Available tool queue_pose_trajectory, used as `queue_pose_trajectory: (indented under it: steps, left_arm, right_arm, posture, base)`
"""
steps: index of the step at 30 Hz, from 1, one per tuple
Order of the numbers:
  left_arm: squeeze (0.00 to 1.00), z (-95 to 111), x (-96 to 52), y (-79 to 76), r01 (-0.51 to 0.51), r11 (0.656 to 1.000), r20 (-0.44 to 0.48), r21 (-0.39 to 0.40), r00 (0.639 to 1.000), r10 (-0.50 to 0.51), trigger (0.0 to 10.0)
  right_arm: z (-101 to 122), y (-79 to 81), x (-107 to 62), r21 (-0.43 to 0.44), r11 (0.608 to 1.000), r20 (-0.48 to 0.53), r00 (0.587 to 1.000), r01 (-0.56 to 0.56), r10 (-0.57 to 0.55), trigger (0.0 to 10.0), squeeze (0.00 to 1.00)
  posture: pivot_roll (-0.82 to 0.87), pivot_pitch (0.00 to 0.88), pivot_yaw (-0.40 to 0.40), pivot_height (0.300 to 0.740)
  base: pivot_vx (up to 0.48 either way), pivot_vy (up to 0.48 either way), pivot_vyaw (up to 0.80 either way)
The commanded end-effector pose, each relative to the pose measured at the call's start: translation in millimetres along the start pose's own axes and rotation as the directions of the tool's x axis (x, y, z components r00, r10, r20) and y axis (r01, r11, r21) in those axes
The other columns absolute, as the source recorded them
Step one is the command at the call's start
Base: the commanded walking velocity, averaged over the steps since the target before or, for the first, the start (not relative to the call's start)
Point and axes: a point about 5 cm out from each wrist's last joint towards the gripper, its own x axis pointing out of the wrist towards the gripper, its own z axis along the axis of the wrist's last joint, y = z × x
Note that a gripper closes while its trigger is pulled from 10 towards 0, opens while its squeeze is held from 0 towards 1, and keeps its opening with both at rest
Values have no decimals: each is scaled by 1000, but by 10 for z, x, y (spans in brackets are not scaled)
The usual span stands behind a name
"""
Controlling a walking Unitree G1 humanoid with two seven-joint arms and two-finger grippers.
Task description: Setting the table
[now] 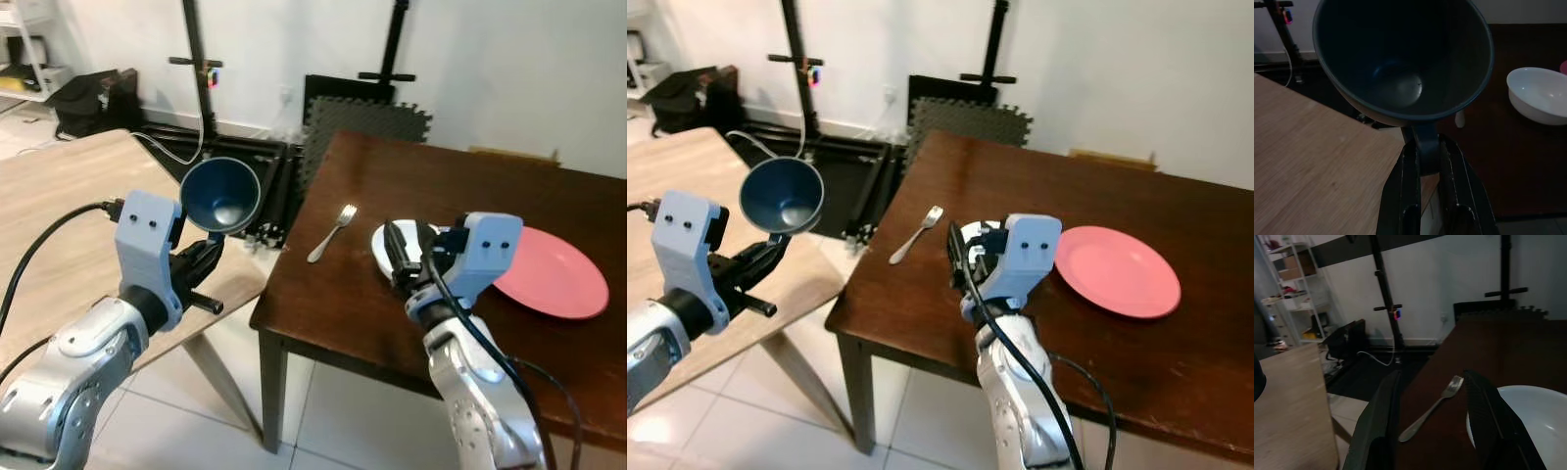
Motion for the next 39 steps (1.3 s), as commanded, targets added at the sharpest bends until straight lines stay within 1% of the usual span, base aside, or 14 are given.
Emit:
queue_pose_trajectory:
  steps: [1,23,25,27,34,39]
  left_arm:
    - [0,-26,-5,-3,0,1000,-3,2,1000,0,10000]
    - [0,-28,32,-12,-2,1000,0,2,1000,2,10000]
    - [0,-51,44,4,-19,1000,-15,6,1000,19,10000]
    - [0,-102,60,49,-66,998,-49,5,997,66,10000]
    - [0,-91,62,90,-92,996,-39,1,995,92,10000]
    - [0,-89,59,94,-97,995,-39,0,995,97,10000]
  right_arm:
    - [-24,-8,-7,-3,1000,-11,1000,4,-4,10000,0]
    - [-20,-8,-2,1,1000,-9,1000,2,-2,10000,0]
    - [-25,-9,-1,0,1000,-11,1000,3,-3,10000,0]
    - [-28,-11,-1,4,1000,-13,1000,6,-6,10000,0]
    - [-24,-10,2,0,1000,-11,1000,2,-2,10000,0]
    - [-18,4,5,-7,1000,-6,1000,-9,9,10000,0]
  posture:
    - [158,95,-3,740]
    - [157,91,-2,740]
    - [155,86,-3,740]
    - [156,85,-4,740]
    - [155,86,-6,740]
    - [155,86,-6,740]
  base:
    - [0,0,794]
    - [0,0,798]
    - [0,0,794]
    - [0,480,0]
    - [0,480,0]
    - [0,480,790]
